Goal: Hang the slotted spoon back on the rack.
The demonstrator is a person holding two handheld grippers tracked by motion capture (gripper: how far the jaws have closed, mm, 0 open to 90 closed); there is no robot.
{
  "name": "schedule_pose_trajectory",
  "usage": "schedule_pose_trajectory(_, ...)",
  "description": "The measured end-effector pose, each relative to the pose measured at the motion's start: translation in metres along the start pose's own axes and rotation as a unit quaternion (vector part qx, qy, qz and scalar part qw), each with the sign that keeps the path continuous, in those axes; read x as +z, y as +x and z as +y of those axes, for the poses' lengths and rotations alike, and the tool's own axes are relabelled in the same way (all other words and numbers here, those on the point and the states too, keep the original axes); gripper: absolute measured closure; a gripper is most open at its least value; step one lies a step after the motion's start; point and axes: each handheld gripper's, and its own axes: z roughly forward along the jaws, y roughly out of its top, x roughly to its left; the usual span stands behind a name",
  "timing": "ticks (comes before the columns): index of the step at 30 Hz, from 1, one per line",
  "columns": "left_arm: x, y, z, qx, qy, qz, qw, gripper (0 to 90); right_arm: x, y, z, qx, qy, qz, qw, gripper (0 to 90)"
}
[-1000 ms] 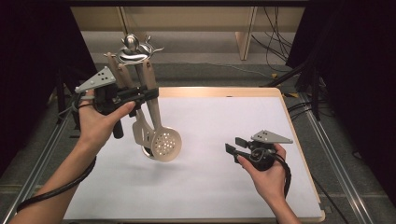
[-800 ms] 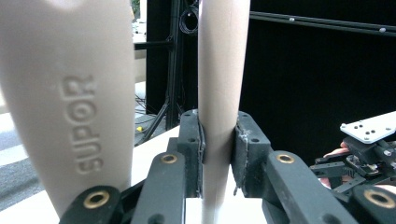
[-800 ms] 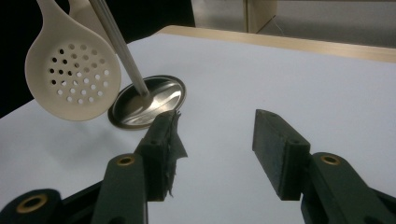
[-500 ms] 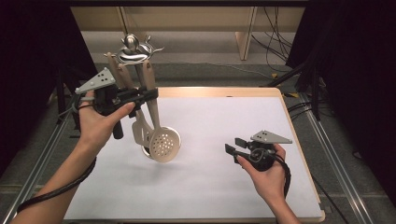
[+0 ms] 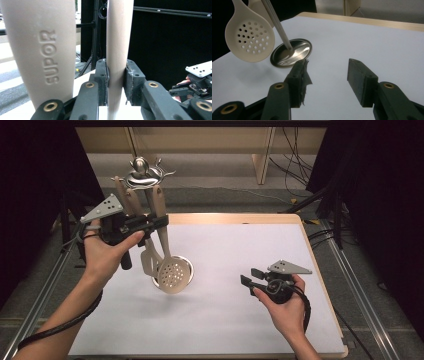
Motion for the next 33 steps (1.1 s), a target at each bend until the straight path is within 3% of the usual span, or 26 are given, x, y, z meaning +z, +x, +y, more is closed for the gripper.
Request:
schedule_pose_trajectory(15, -0.019, -0.010, -0.009, 0.024, -0.007, 0.015, 0.9996, 59.2, -0.001, 0.000, 0.000, 0.000, -0.004, -0.002, 1.0000, 50.9)
schedule_pose_trajectory(19, -0.028, -0.012, -0.015, 0.041, -0.012, 0.024, 0.9988, 56.6, -0.001, 0.000, 0.000, 0.006, 0.000, -0.001, 1.0000, 50.6)
schedule_pose_trajectory(22, -0.035, -0.013, -0.020, 0.044, -0.013, 0.027, 0.9986, 55.1, -0.002, 0.001, 0.001, 0.014, -0.001, 0.002, 0.9999, 50.6)
schedule_pose_trajectory(24, -0.041, -0.015, -0.023, 0.043, -0.012, 0.027, 0.9986, 54.2, -0.003, -0.001, 0.001, 0.003, 0.000, -0.008, 1.0000, 50.6)
schedule_pose_trajectory(25, -0.043, -0.015, -0.025, 0.043, -0.012, 0.027, 0.9986, 53.9, -0.002, 0.000, 0.001, 0.007, -0.006, 0.001, 1.0000, 50.6)
schedule_pose_trajectory(33, -0.061, -0.015, -0.034, 0.043, -0.019, 0.033, 0.9983, 53.1, -0.003, -0.001, 0.001, 0.003, -0.008, -0.004, 1.0000, 50.5)
